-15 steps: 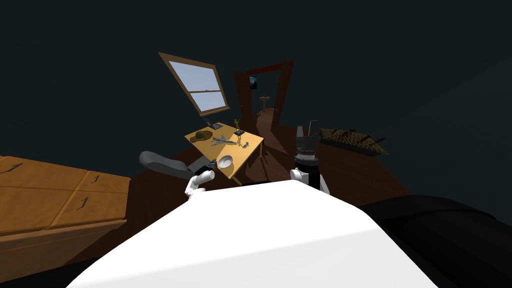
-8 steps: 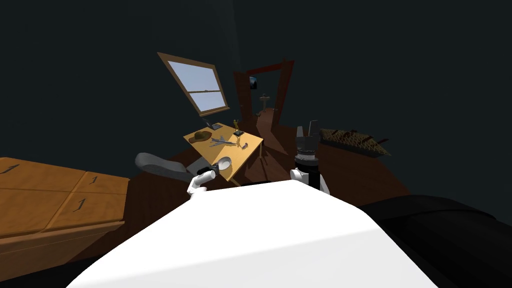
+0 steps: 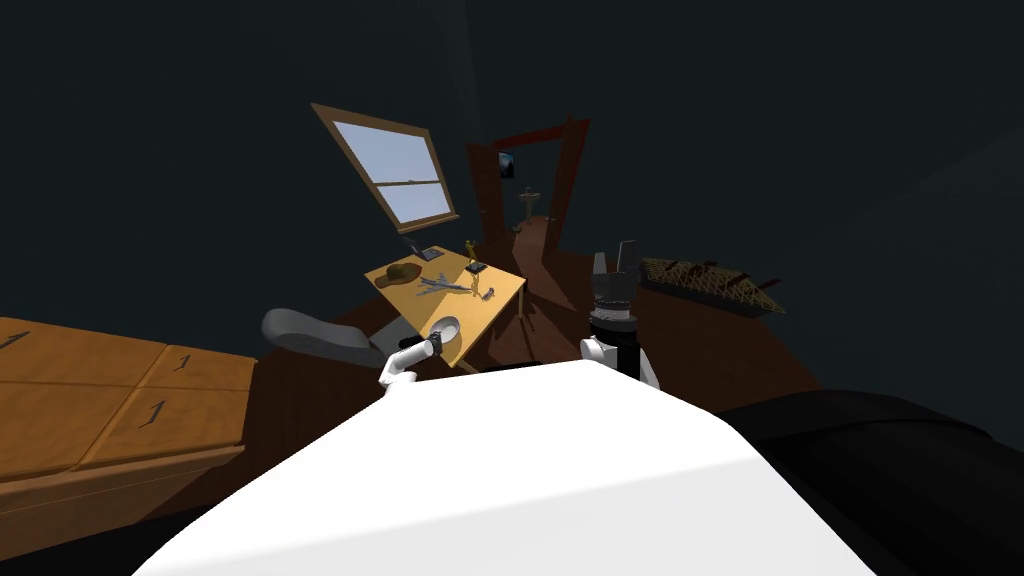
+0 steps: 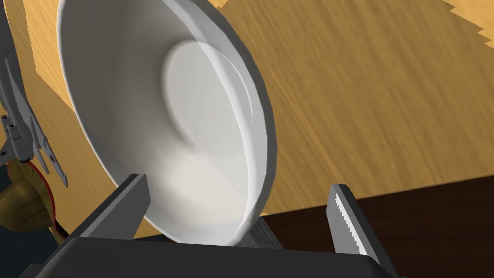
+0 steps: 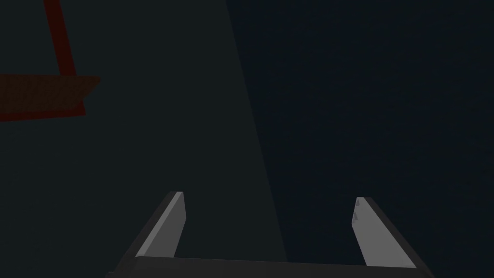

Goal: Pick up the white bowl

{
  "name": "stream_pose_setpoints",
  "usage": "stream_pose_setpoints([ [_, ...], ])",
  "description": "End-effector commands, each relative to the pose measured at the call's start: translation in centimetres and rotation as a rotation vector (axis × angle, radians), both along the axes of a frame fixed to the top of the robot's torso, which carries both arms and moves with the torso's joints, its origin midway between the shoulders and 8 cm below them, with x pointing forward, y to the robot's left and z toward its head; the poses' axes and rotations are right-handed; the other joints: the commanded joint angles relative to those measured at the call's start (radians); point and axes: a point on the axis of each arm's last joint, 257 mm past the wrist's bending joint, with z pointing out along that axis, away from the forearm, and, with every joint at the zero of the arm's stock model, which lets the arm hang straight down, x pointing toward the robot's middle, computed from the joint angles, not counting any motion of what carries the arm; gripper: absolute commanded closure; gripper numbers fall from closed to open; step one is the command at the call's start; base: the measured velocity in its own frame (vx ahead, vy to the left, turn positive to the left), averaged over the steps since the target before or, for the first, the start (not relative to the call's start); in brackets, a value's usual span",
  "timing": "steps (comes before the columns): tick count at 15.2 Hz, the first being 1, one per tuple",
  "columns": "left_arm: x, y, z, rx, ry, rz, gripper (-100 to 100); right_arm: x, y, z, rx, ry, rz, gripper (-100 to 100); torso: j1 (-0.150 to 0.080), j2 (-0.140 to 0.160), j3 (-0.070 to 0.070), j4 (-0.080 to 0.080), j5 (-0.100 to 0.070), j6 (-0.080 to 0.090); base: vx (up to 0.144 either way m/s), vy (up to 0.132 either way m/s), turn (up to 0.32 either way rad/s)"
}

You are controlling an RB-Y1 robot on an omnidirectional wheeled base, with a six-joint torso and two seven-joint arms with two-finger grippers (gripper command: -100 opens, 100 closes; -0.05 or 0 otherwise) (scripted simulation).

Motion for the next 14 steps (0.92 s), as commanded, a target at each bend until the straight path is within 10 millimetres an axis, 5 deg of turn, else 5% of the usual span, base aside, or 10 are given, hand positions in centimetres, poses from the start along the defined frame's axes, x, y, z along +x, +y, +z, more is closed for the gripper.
stream_pose_setpoints([
  [1, -0.7, -0.4, -0.7, -0.022, 0.034, 0.005, -100, 0.0, 0.0, 0.0, 0.000, 0.000, 0.000, 0, 0.000, 0.000, 0.000, 0.000, 0.000, 0.000, 0.036, -0.022, 0.006],
  [9, -0.7, -1.2, -2.2, -0.022, 0.031, 0.007, -100, 0.0, 0.0, 0.0, 0.000, 0.000, 0.000, 0, 0.005, 0.001, 0.001, 0.000, 0.001, 0.000, 0.026, 0.021, -0.004],
  [10, -0.7, -1.2, -2.2, -0.022, 0.029, 0.007, 100, 0.0, 0.0, 0.0, 0.000, 0.000, 0.000, 0, 0.004, 0.001, 0.001, 0.000, 0.001, 0.000, 0.007, 0.009, -0.001],
  [14, -0.7, -1.2, -2.2, -0.023, 0.029, 0.008, 100, 0.0, 0.0, 0.0, 0.000, 0.000, 0.000, 0, 0.002, 0.003, 0.002, 0.001, 0.000, 0.000, 0.000, 0.000, 0.000],
])
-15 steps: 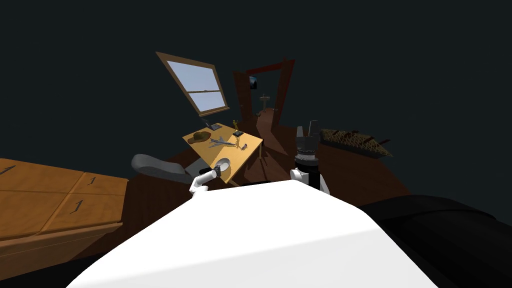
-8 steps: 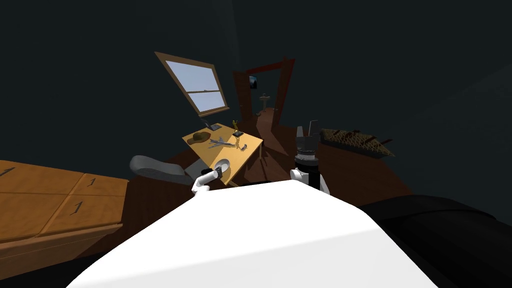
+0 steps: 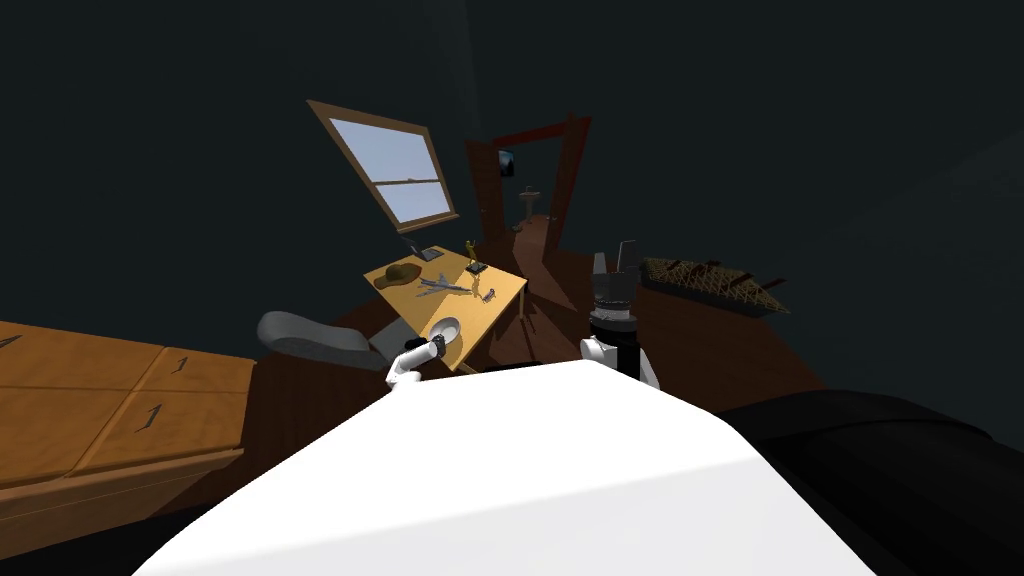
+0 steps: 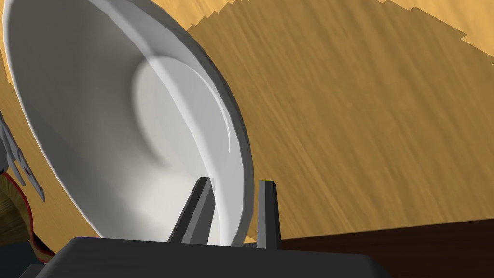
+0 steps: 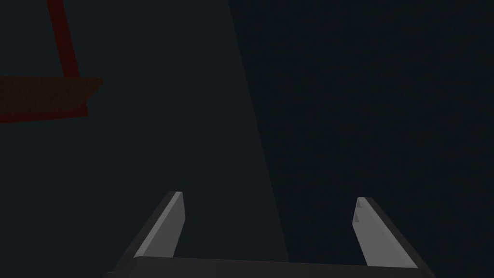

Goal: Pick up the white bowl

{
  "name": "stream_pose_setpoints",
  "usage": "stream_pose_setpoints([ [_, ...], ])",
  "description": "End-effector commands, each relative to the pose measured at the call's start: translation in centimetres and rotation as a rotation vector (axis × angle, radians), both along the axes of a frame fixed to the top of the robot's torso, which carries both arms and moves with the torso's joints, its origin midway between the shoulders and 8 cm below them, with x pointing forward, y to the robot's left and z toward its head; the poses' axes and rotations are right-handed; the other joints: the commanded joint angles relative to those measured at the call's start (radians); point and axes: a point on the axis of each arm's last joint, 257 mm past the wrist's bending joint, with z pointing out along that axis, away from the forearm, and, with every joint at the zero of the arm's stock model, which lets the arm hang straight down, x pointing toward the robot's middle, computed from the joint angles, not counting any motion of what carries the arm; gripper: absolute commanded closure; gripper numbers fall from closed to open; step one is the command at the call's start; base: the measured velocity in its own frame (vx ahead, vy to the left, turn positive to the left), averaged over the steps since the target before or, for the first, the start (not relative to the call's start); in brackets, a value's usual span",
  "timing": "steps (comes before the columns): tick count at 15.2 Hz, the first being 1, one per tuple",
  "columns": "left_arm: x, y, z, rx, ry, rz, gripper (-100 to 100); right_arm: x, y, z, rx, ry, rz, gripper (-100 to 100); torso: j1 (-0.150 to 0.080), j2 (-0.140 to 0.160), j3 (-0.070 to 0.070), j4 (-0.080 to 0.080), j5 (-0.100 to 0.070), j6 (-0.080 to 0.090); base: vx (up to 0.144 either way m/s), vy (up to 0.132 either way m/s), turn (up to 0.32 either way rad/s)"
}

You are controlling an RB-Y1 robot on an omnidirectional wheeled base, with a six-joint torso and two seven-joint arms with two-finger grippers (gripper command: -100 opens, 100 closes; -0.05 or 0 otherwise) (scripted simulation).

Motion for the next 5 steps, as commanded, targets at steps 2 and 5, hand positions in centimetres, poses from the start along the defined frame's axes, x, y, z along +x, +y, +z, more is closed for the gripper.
stream_pose_setpoints([
  [2, 0.11, 0.53, 1.00, 0.002, 0.001, -0.003, 100, 0.00, 0.00, 0.00, 0.000, 0.000, 0.000, 0, -0.001, 0.001, 0.001, 0.000, -0.001, 0.000, -0.023, -0.032, 0.007],
  [5, 0.12, 0.69, 1.26, 0.003, -0.001, -0.003, 100, 0.00, 0.00, 0.00, 0.000, 0.000, 0.000, 0, -0.004, 0.004, 0.003, 0.001, -0.001, 0.000, -0.038, -0.041, 0.008],
])
